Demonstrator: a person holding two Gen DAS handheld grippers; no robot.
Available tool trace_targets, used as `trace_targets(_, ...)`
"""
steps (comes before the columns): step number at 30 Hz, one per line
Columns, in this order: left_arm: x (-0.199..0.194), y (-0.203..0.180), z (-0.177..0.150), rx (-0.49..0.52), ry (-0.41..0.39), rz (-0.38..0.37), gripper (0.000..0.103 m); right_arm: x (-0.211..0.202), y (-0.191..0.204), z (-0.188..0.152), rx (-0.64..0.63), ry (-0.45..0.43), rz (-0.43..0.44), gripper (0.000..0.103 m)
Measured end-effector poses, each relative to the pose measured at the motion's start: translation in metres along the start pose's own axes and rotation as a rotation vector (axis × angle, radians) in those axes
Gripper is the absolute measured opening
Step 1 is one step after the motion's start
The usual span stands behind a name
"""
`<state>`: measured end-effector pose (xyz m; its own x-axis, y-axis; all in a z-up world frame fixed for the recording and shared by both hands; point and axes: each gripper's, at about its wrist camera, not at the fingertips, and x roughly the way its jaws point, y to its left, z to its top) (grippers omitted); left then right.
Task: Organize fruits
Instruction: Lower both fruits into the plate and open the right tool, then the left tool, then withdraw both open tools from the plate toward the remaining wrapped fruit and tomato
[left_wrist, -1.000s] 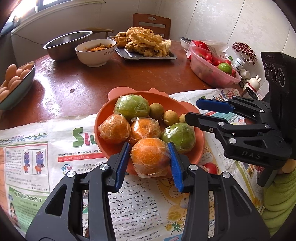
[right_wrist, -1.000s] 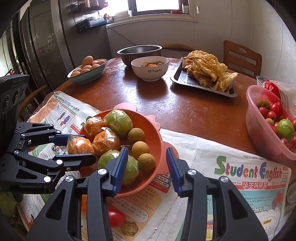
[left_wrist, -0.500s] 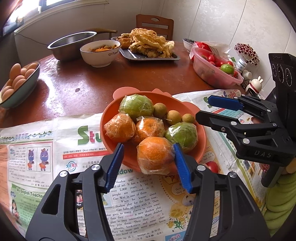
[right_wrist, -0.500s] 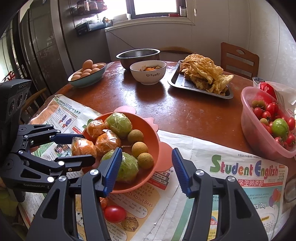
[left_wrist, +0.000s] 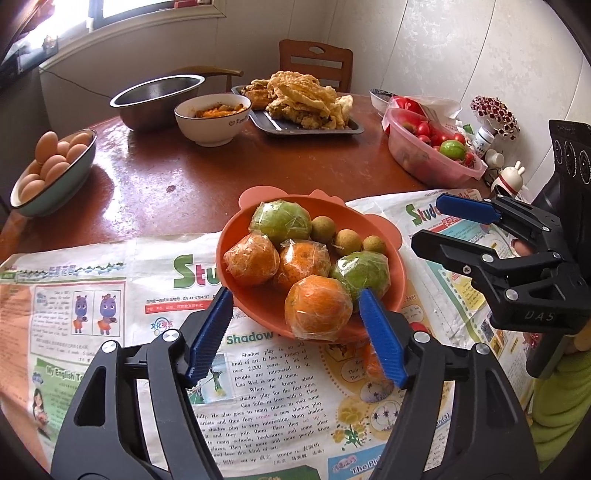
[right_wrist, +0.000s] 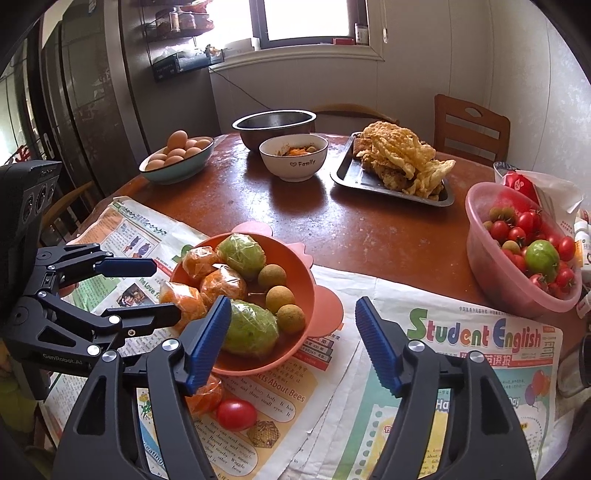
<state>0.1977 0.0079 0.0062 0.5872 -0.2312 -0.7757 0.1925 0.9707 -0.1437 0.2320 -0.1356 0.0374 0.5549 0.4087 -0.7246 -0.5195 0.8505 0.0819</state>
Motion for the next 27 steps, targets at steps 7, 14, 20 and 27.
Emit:
trace_targets(7, -0.011, -0.002, 0.000, -0.002, -0.017, 0.010, 0.074, -0.012, 0.002, 0.001, -0.004, -0.021, -0.016, 0.079)
trace_targets(14, -0.023, -0.003, -0.001, -0.005, -0.038, 0.021, 0.082, -0.029, 0.004, 0.001, -0.006, -0.052, -0.033, 0.088)
trace_targets(20, -0.032, -0.006, -0.001, -0.001, -0.054, 0.027, 0.090, -0.039, 0.006, 0.000, -0.009, -0.069, -0.042, 0.092)
trace_targets(27, -0.043, -0.007, -0.004, -0.007, -0.073, 0.030, 0.093, -0.049, 0.010, -0.003, -0.017, -0.079, -0.050, 0.093)
